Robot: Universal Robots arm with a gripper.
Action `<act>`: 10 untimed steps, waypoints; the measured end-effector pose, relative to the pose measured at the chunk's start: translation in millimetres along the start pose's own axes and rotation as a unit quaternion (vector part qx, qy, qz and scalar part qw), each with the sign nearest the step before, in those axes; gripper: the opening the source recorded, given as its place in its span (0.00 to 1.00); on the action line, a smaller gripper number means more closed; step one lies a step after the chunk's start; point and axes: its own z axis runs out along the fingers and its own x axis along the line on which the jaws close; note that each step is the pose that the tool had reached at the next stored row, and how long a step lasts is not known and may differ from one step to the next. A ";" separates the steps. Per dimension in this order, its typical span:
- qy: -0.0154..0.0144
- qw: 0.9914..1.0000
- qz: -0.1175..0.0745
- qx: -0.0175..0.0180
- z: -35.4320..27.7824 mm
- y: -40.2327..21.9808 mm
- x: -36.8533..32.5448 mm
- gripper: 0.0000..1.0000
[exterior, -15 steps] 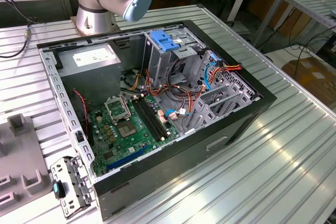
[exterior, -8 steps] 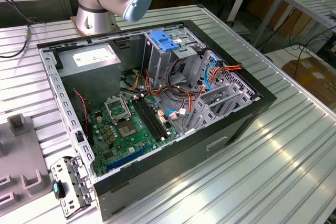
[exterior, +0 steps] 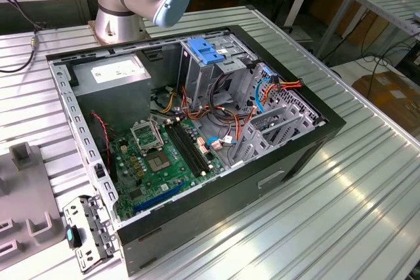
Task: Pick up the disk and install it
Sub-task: 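Pick up the disk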
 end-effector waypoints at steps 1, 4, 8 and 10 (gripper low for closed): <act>0.000 1.000 0.000 0.000 0.1 0.0 -0.1 0.42; 0.000 1.000 0.000 0.000 0.4 0.0 0.9 0.42; 0.000 1.000 0.000 0.000 0.3 -0.1 3.1 0.42; 0.000 1.000 0.000 0.000 0.3 -0.1 3.3 0.42</act>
